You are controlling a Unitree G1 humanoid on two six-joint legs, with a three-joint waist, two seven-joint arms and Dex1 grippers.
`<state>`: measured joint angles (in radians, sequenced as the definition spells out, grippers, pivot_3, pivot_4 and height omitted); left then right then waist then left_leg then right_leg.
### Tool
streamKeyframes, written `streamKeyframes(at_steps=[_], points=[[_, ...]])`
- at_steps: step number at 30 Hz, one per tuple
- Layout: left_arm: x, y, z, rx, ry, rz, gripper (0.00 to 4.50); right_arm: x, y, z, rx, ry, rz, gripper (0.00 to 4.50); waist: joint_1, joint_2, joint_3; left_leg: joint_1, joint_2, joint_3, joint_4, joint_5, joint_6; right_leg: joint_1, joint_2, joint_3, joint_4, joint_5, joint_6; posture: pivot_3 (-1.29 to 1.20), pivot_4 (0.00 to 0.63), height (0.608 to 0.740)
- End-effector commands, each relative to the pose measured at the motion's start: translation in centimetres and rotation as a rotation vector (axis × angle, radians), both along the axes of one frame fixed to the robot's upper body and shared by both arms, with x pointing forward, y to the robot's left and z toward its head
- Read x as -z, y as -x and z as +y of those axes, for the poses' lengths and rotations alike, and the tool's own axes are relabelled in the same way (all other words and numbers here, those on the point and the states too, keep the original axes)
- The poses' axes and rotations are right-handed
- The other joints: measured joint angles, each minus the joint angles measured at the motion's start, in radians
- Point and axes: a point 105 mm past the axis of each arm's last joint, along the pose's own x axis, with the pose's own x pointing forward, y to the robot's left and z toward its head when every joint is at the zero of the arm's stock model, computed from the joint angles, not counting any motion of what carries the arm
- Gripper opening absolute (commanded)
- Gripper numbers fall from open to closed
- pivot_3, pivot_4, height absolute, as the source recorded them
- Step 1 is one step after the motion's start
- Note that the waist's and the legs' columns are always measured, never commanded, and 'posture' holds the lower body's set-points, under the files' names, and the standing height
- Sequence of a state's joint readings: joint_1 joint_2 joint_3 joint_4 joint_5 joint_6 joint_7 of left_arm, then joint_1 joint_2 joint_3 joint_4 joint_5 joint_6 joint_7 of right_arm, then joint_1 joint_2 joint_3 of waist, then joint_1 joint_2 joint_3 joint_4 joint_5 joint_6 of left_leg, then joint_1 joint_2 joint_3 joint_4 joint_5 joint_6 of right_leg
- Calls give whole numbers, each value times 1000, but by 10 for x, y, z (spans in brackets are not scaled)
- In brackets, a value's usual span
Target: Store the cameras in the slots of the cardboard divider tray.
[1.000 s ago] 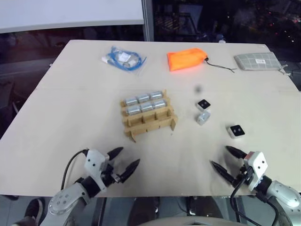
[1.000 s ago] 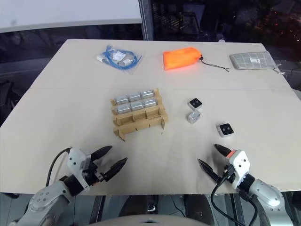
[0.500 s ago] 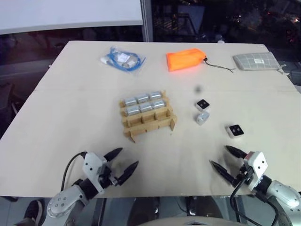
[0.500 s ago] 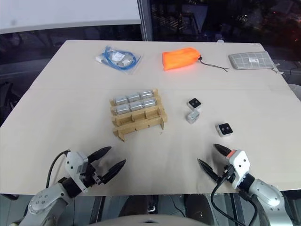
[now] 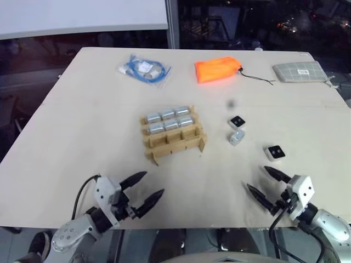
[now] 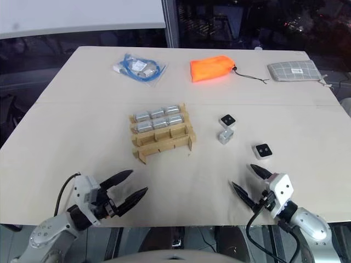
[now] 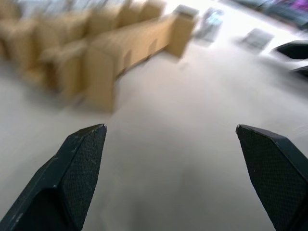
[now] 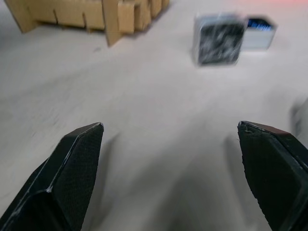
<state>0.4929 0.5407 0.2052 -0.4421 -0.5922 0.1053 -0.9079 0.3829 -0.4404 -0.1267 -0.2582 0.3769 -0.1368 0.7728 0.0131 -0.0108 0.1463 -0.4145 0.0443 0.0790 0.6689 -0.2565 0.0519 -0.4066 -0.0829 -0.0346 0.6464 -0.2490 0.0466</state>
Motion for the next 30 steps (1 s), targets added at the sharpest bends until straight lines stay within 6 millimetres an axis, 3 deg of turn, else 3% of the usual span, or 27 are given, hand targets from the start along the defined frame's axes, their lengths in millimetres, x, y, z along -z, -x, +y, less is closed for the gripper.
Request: streamKeyframes(at_steps=[1,6,14,18,26,30], points=[[-25,6,-4,110,5,-35,4500,-23,-8,-21,88,-10,-100,4435,0,0,0,0,0,0,0,0,0,0,0,0,0,0,0,0,150,740],[-57,-8,-5,234,-67,-80,4500,-30,-26,-56,230,92,-114,4435,3,0,0,0,0,-1,2,0,0,1,1,0,1,0,0,0,150,740],[-101,-26,-8,402,-307,-147,4500,-22,-53,-45,269,48,57,4435,-3,1,2,1,-2,0,2,1,-1,1,3,3,4,0,0,0,150,740],[-120,-35,-9,403,-347,-167,4500,-16,-59,-42,297,55,111,4435,-1,0,3,1,-3,1,1,1,-1,0,3,4,5,0,0,0,150,740],[-128,-38,-13,424,-375,-170,4500,-10,-62,-43,347,3,170,4435,-1,0,3,0,-4,1,1,2,-2,0,3,4,5,0,1,0,150,740],[-125,-42,-12,412,-380,-158,4500,-13,-60,-40,327,19,148,2734,-2,0,3,1,-3,1,1,1,-2,0,4,4,5,0,1,0,150,740]])
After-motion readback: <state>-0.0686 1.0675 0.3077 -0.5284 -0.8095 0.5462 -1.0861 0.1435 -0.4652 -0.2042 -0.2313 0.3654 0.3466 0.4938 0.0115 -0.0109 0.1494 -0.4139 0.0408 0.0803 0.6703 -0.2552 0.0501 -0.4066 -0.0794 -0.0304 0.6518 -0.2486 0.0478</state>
